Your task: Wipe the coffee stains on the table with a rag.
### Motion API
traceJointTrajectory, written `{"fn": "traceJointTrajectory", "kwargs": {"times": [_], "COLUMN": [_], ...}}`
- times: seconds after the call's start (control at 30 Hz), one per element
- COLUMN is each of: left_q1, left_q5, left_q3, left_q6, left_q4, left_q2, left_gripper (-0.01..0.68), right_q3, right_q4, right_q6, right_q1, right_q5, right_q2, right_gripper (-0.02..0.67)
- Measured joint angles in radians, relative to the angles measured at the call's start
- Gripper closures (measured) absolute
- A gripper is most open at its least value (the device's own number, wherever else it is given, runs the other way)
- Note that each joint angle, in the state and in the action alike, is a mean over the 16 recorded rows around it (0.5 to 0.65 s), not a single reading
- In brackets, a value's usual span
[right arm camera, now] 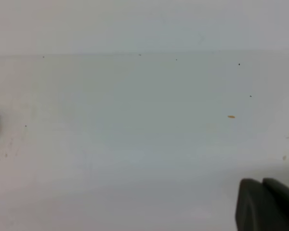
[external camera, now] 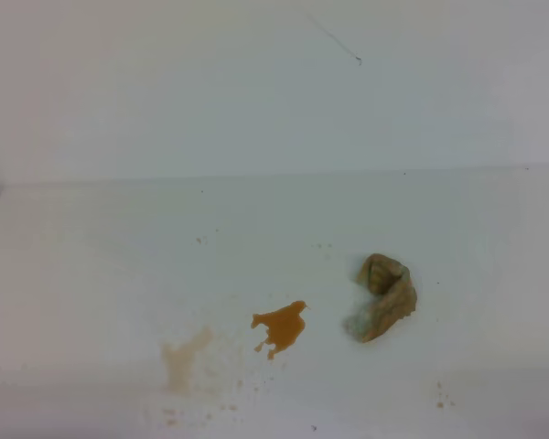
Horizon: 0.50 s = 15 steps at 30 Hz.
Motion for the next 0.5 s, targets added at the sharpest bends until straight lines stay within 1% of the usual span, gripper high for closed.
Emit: {"fn": "traceJointTrajectory", "kwargs": {"times": [0.5], "left_q1": [0.000], "left_q5": [0.000], "left_q3": [0.000], "left_q6": [0.000], "left_q4": [0.000], "left_q2": [0.000], "left_gripper": [0.673], "right_q3": [0.000], "right_q4": [0.000], "right_q6": [0.000], "right_q1": [0.000], "right_q5": [0.000], "right_q2": [0.000], "right_gripper": [0.652]}}
